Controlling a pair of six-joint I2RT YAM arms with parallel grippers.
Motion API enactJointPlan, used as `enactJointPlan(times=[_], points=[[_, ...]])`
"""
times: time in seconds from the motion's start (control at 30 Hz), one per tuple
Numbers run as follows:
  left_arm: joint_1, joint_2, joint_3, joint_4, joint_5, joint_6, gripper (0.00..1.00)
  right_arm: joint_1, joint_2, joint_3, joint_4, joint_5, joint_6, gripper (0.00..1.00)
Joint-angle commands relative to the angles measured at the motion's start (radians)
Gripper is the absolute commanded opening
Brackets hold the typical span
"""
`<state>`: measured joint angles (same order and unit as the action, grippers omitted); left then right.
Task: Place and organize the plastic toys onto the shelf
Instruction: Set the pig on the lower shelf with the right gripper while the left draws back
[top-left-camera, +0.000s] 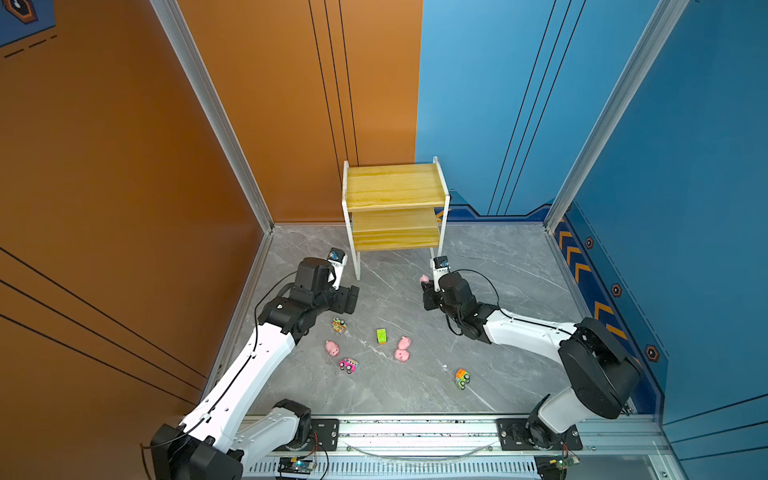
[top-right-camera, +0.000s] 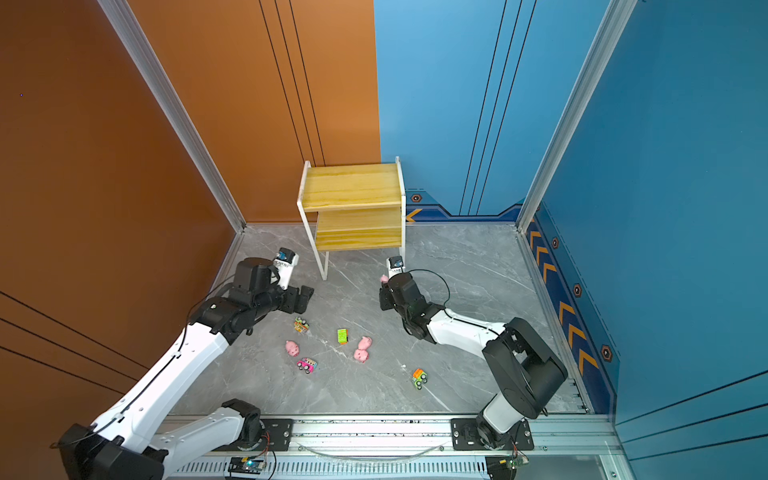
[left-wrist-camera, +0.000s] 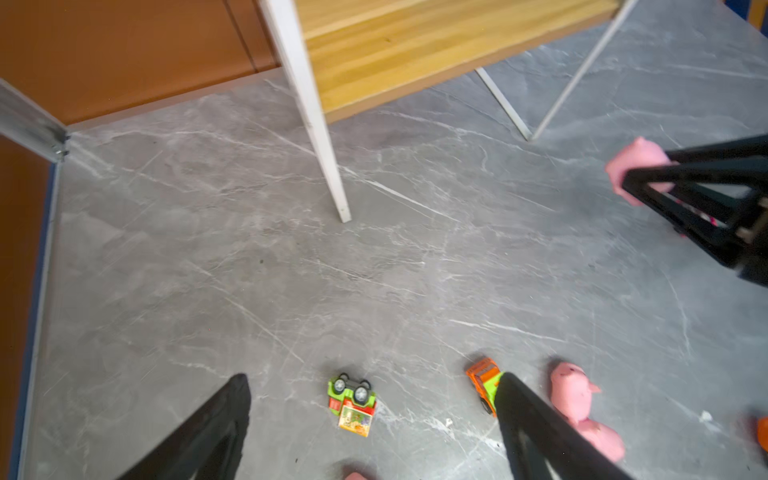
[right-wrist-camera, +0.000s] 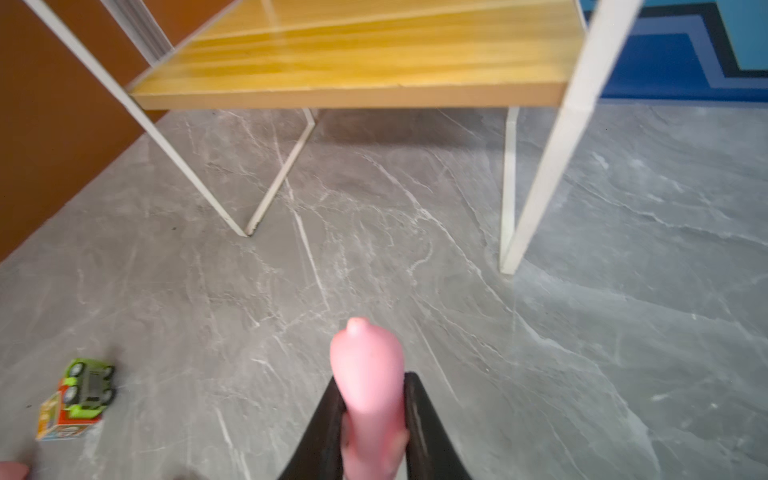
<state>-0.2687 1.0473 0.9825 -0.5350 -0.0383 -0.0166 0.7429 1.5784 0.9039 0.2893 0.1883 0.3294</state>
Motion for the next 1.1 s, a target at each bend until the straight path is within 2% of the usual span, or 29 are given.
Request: enactJointPlan(times=[0.0, 0.2, 0.43, 0.77, 1.07], points=[[0.072, -0.025, 0.003, 0.008, -0.015, -0.031, 0.93, 0.047, -0.008, 0.108, -0.093, 0.027, -0.024, 0.26], [0.153, -0.030, 0.003, 0.006, -0.028, -0.045, 0.93, 0.081, 0.119, 0.331, -0.130, 0.048, -0.021, 0.28], [0.158, -0.023, 0.005, 0.007, -0.008, -0.051, 0.92, 0.099, 0.306, 0.540, -0.100, 0.100, -0.016, 0.28], [0.152, -0.024, 0.006, 0.010, 0.052, -0.067, 0.92, 0.123, 0.517, 0.737, -0.015, 0.185, -0.001, 0.28], [0.152, -0.023, 0.008, 0.012, 0.074, -0.074, 0.92, 0.131, 0.664, 0.869, 0.085, 0.238, -0.062, 0.29]])
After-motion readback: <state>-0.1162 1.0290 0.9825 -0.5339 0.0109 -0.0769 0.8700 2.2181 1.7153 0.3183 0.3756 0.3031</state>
